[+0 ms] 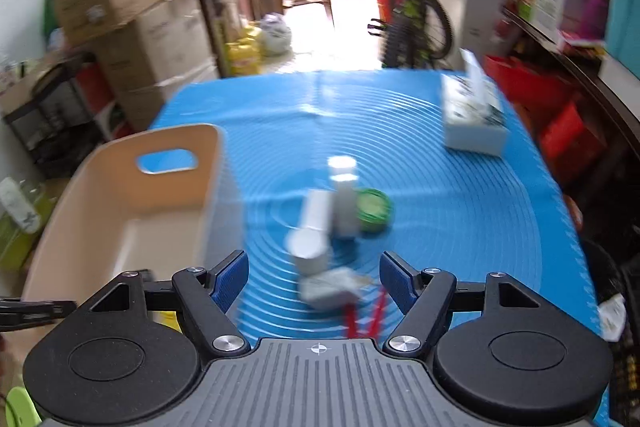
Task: Organize rigid objects
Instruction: 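Grasp the red action figure with the right tool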
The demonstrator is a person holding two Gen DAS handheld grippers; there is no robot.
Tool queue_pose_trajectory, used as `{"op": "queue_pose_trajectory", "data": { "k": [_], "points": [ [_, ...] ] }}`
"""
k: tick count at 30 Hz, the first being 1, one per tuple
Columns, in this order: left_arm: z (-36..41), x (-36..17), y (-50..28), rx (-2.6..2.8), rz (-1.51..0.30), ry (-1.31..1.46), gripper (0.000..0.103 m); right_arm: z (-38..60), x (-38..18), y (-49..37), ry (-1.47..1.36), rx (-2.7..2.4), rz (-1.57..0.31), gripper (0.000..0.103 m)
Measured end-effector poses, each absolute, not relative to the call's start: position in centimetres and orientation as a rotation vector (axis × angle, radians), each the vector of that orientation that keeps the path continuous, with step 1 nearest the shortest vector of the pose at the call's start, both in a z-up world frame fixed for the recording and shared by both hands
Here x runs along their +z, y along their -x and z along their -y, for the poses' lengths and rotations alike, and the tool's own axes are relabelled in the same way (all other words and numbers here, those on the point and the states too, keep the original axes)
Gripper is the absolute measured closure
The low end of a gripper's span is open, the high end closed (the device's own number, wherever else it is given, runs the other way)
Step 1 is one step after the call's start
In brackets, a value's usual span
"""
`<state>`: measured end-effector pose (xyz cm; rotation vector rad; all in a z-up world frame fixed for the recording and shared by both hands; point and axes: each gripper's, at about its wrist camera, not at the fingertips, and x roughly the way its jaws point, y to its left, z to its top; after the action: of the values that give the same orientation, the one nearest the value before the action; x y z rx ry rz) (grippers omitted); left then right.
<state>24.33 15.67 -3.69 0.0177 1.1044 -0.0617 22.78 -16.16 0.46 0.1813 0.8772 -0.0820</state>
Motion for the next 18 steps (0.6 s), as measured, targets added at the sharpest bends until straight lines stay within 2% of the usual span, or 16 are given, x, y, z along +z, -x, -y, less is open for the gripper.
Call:
{"op": "queue_pose_trajectory", "data": {
  "k": [9, 18],
  "points": [
    [-15.7, -3.7, -24.3, -0.061, -1.105, -0.018, 0.100, 16.9, -4.8, -23.5, -0.134, -0.106, -1.065, 0.026],
    [-15.7, -3.7, -24.3, -0.061, -1.105, -0.017, 0.100, 16.9, -8.1, -23.5, -0.082, -0.135, -1.173, 0.036]
  ]
}}
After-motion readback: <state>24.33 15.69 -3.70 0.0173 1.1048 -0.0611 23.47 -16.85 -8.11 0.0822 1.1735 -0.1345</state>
